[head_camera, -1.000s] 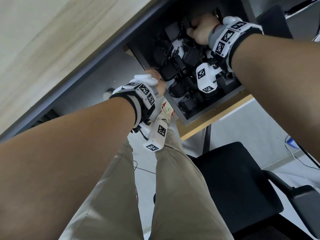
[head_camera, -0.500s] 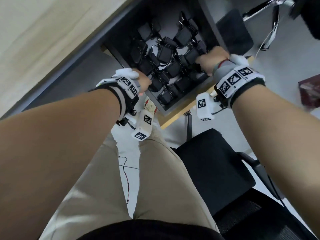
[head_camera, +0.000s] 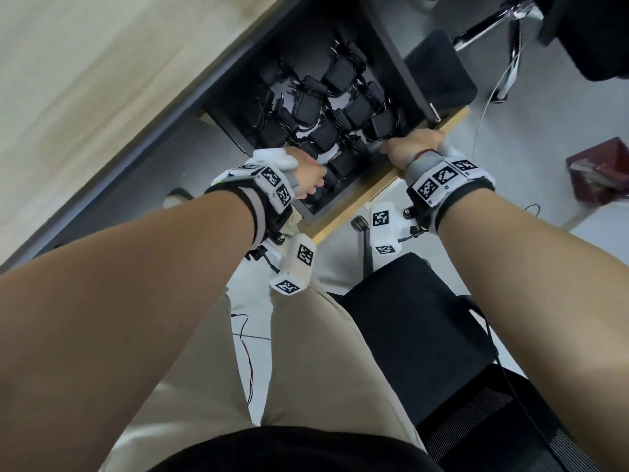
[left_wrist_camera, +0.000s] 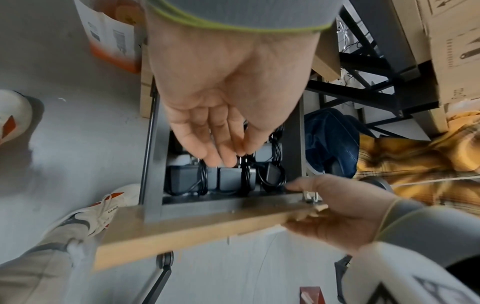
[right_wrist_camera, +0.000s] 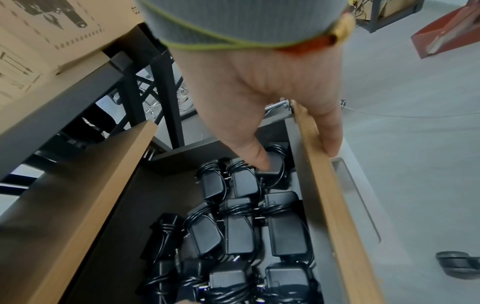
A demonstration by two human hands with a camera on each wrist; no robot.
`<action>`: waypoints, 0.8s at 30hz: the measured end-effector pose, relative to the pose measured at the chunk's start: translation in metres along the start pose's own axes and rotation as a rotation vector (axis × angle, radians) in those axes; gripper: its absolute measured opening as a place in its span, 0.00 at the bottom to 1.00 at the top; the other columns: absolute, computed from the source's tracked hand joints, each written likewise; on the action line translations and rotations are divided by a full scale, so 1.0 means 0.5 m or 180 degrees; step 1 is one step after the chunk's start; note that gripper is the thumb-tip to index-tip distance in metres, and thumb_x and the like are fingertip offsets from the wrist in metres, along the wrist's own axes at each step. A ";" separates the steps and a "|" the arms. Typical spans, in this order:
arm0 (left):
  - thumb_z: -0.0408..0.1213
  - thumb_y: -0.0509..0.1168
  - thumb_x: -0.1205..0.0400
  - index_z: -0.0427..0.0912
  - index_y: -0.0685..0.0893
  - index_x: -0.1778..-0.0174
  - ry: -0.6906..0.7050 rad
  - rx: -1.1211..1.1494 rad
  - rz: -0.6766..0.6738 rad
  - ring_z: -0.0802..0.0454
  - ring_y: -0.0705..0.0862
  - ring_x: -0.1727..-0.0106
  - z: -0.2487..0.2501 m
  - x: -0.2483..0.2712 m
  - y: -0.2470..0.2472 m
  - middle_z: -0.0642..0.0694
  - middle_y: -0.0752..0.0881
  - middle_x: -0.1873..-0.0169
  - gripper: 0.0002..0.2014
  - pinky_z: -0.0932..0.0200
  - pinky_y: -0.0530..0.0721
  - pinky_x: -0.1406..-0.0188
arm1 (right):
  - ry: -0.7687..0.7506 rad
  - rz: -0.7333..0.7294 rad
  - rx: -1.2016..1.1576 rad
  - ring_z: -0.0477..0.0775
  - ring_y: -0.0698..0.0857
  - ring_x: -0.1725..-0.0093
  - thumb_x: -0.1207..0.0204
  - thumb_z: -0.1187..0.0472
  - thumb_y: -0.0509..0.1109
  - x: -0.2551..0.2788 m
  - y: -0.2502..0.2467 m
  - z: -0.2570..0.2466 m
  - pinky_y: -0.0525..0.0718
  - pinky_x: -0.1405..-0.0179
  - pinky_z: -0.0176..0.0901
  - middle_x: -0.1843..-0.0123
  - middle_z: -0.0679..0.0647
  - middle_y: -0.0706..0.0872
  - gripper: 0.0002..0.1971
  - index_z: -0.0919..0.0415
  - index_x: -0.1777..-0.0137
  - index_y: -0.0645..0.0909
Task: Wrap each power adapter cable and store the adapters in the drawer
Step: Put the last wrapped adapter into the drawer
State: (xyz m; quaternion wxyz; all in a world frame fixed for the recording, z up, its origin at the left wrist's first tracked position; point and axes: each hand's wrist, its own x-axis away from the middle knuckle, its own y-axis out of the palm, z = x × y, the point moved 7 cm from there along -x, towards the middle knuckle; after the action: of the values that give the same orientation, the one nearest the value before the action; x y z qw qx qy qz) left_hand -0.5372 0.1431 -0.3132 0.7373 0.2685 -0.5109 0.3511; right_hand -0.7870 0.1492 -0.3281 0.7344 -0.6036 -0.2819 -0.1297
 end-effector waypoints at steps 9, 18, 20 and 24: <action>0.40 0.68 0.20 0.45 0.72 0.64 -0.0375 -0.0798 -0.0929 0.54 0.78 0.67 -0.014 0.024 0.056 0.49 0.77 0.69 0.11 0.62 0.84 0.61 | -0.0968 -0.0598 -0.0181 0.63 0.85 0.42 0.35 0.51 0.75 0.096 0.009 -0.108 0.85 0.46 0.49 0.39 0.60 0.84 0.36 0.69 0.29 0.72; 0.43 0.65 0.16 0.43 0.46 0.13 0.0233 -0.1373 0.0849 0.37 0.60 0.17 -0.027 -0.006 -0.049 0.36 0.58 0.16 0.42 0.45 0.61 0.19 | -0.1941 -0.1240 -0.0814 0.60 0.84 0.44 0.30 0.56 0.70 0.177 0.067 -0.215 0.84 0.46 0.50 0.45 0.53 0.81 0.20 0.59 0.38 0.73; 0.44 0.66 0.17 0.44 0.43 0.13 0.0246 -0.1437 0.1062 0.36 0.54 0.15 -0.031 -0.009 -0.070 0.37 0.52 0.14 0.44 0.41 0.54 0.17 | -0.2298 -0.1220 -0.0597 0.55 0.77 0.42 0.23 0.60 0.68 0.183 0.076 -0.240 0.77 0.46 0.42 0.30 0.57 0.74 0.27 0.60 0.24 0.70; 0.46 0.68 0.19 0.39 0.39 0.14 0.0374 -0.1561 0.1493 0.36 0.44 0.14 -0.031 -0.009 -0.110 0.37 0.45 0.14 0.49 0.43 0.46 0.17 | -0.2751 -0.1211 -0.0391 0.54 0.57 0.15 0.19 0.65 0.64 0.191 0.092 -0.279 0.59 0.31 0.28 0.13 0.56 0.50 0.36 0.56 0.13 0.54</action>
State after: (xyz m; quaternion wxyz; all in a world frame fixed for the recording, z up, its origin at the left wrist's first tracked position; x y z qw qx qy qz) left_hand -0.4861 0.1203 -0.3248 0.7073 -0.0623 -0.5845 0.3927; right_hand -0.6495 0.0406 -0.3267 0.4760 -0.5822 -0.6589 -0.0154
